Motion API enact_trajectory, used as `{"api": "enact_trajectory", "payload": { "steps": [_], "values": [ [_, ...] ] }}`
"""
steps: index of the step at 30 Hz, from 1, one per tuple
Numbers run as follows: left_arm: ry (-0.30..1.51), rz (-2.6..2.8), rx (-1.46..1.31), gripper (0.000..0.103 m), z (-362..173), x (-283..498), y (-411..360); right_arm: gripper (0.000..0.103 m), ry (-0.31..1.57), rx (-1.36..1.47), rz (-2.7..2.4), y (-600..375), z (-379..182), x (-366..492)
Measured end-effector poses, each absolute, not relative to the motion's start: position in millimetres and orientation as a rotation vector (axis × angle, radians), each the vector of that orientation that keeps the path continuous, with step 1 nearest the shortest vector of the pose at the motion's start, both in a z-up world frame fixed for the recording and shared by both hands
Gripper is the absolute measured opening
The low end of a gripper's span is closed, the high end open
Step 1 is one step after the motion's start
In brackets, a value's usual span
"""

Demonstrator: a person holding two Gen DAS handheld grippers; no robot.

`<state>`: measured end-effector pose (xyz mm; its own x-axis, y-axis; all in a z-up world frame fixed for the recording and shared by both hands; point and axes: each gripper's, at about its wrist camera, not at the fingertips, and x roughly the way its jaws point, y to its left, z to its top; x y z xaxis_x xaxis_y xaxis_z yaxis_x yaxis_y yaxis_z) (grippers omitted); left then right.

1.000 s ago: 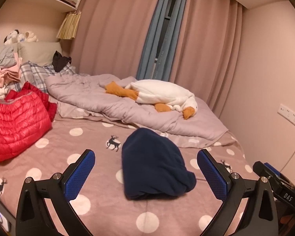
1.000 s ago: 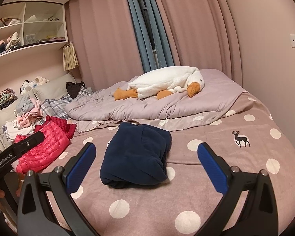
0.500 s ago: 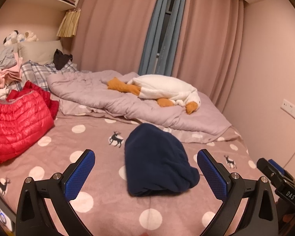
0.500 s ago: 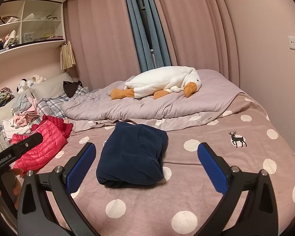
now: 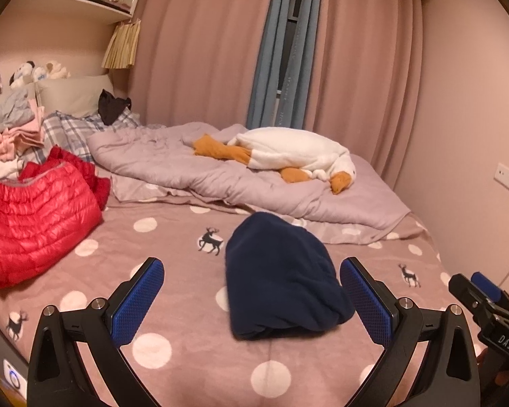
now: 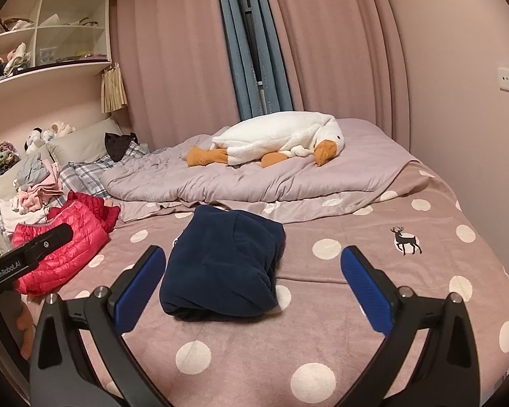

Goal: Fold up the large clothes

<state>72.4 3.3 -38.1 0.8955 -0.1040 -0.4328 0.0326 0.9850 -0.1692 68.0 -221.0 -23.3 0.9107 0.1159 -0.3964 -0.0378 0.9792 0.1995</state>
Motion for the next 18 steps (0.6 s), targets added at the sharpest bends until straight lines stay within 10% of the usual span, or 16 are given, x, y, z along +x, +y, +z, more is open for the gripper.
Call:
{"api": "enact_trajectory", "payload": {
  "steps": [18],
  "values": [
    [0.474, -0.056, -0.158, 0.102, -39.7, 77.2, 3.2, 0.103, 0.417, 0.184, 0.054, -222.2, -23.3, 67.6]
  ]
}}
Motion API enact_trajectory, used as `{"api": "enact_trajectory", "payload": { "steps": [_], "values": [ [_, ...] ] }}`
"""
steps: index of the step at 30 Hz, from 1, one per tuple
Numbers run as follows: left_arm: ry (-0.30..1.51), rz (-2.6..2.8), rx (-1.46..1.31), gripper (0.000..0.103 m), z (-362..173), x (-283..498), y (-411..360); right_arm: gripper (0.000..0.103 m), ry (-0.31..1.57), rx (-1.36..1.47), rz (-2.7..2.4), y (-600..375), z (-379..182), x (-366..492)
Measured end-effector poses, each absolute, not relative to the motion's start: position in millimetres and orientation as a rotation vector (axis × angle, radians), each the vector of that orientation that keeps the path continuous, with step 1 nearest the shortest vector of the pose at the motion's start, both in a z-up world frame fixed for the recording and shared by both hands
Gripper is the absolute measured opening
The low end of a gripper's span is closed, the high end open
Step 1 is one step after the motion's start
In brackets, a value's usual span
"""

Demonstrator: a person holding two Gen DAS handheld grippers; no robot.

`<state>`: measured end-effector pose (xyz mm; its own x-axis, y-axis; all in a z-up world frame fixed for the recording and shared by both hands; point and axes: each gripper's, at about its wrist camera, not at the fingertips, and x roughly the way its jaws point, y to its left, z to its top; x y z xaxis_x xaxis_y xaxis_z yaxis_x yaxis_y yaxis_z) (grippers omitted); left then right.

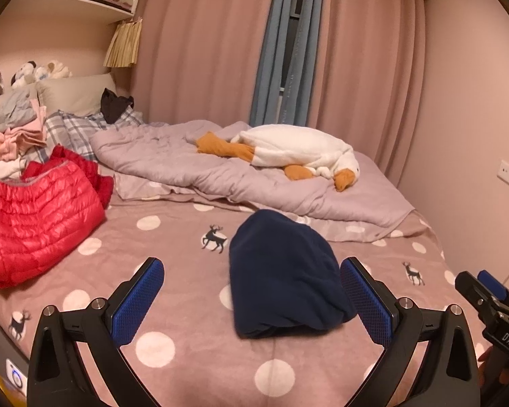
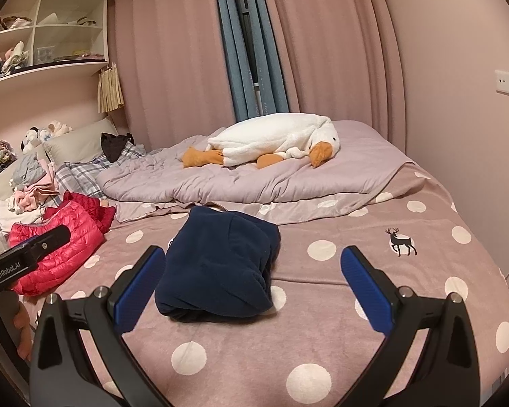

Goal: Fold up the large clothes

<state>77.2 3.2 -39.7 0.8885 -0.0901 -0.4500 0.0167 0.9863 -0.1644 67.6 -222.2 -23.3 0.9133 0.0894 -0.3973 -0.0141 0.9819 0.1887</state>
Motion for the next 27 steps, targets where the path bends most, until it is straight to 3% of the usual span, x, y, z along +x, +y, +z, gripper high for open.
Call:
{"api": "enact_trajectory", "payload": {
  "steps": [27],
  "values": [
    [0.481, -0.082, -0.138, 0.102, -41.5, 75.2, 1.0, 0.103, 0.416, 0.167, 0.03, -221.1, -22.7, 65.5]
  ]
}}
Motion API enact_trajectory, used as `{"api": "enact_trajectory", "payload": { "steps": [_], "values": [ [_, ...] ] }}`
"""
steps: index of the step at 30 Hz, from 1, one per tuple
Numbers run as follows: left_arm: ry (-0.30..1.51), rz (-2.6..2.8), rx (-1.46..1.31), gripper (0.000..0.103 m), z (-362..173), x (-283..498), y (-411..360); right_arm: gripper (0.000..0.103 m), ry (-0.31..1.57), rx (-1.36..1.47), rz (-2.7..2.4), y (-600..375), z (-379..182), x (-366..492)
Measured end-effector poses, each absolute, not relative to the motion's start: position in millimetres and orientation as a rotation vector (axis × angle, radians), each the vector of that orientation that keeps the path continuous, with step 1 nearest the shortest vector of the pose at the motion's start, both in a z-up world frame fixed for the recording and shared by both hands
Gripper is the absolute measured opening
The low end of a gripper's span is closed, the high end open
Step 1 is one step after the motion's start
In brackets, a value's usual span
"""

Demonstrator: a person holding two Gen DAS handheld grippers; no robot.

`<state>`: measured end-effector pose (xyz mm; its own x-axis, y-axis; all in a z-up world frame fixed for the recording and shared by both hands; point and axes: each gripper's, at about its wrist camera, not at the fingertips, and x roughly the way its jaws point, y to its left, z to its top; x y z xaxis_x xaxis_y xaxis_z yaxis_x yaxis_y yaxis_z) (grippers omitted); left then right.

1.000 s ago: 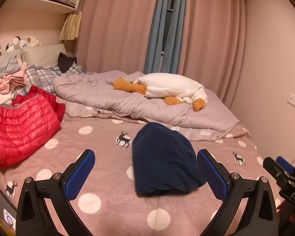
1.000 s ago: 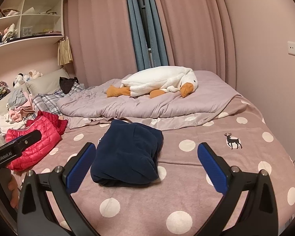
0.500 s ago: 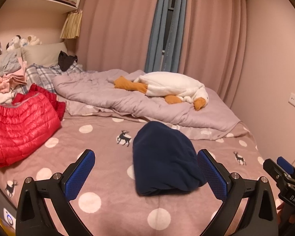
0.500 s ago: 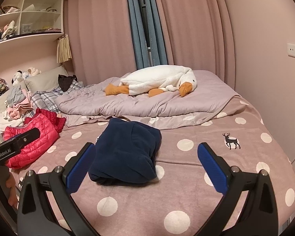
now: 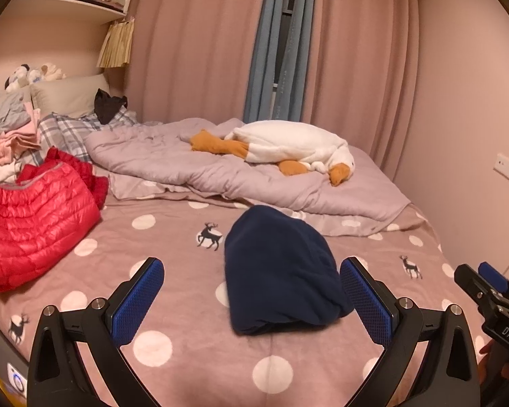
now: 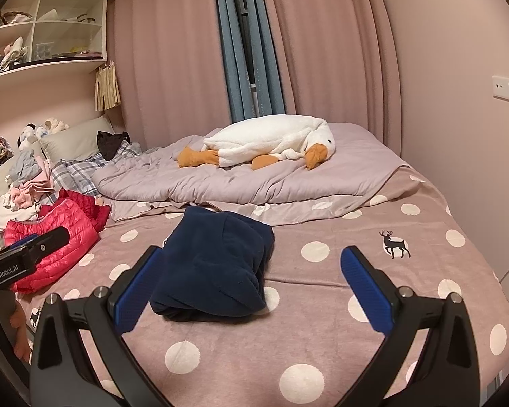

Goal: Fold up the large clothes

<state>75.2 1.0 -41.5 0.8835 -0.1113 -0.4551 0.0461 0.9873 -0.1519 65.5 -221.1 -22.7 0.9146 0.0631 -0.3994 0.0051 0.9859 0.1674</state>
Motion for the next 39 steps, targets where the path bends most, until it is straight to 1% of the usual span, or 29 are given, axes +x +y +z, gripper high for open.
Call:
{"api": "enact_trajectory", "payload": {
  "steps": [39],
  "values": [
    [0.495, -0.114, -0.113, 0.102, -45.6, 75.3, 7.2, 0.103, 0.422, 0.154, 0.004, -222.4, -23.7, 66.7]
  ]
}}
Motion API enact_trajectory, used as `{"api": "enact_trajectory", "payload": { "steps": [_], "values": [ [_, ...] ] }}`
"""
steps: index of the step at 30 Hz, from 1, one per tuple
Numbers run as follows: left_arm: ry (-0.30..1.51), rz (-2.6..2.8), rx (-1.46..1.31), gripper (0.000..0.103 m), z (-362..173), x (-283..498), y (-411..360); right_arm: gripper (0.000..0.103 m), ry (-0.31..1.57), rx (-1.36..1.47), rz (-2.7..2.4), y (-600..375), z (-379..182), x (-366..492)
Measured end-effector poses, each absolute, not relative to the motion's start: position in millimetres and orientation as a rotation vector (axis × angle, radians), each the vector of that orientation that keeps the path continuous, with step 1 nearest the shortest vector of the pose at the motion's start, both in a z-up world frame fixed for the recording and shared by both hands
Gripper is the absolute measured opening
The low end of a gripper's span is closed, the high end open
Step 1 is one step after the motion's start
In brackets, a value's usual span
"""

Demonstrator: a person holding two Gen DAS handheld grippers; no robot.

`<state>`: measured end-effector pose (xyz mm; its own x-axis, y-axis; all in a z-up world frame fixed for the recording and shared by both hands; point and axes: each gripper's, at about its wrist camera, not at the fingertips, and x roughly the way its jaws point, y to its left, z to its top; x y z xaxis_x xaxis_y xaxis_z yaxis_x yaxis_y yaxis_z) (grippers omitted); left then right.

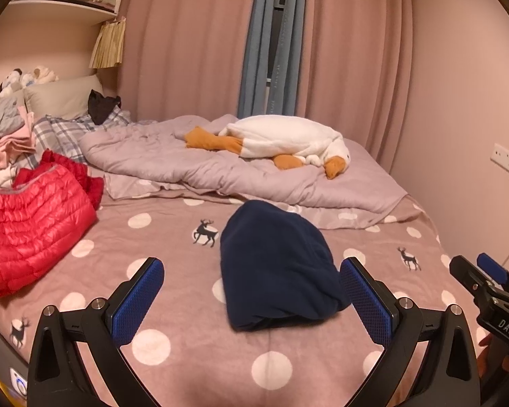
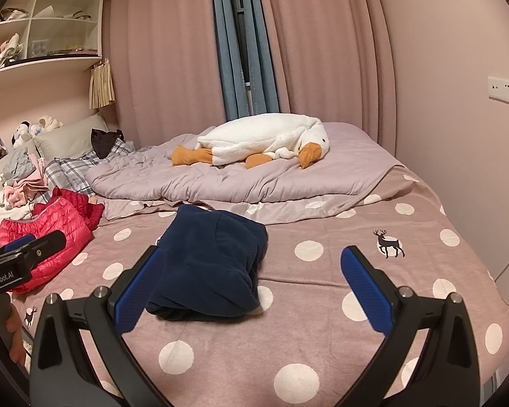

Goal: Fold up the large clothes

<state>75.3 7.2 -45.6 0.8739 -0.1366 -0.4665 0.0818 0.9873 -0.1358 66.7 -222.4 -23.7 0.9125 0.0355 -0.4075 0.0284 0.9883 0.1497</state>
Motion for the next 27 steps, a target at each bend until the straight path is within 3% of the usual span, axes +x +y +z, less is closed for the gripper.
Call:
{"api": "enact_trajectory", "payload": {
  "steps": [27],
  "values": [
    [0.501, -0.12, -0.104, 0.102, -45.5, 79.3, 11.6, 0.103, 0.43, 0.141, -0.013, -218.9, -24.4, 67.4]
  ]
}}
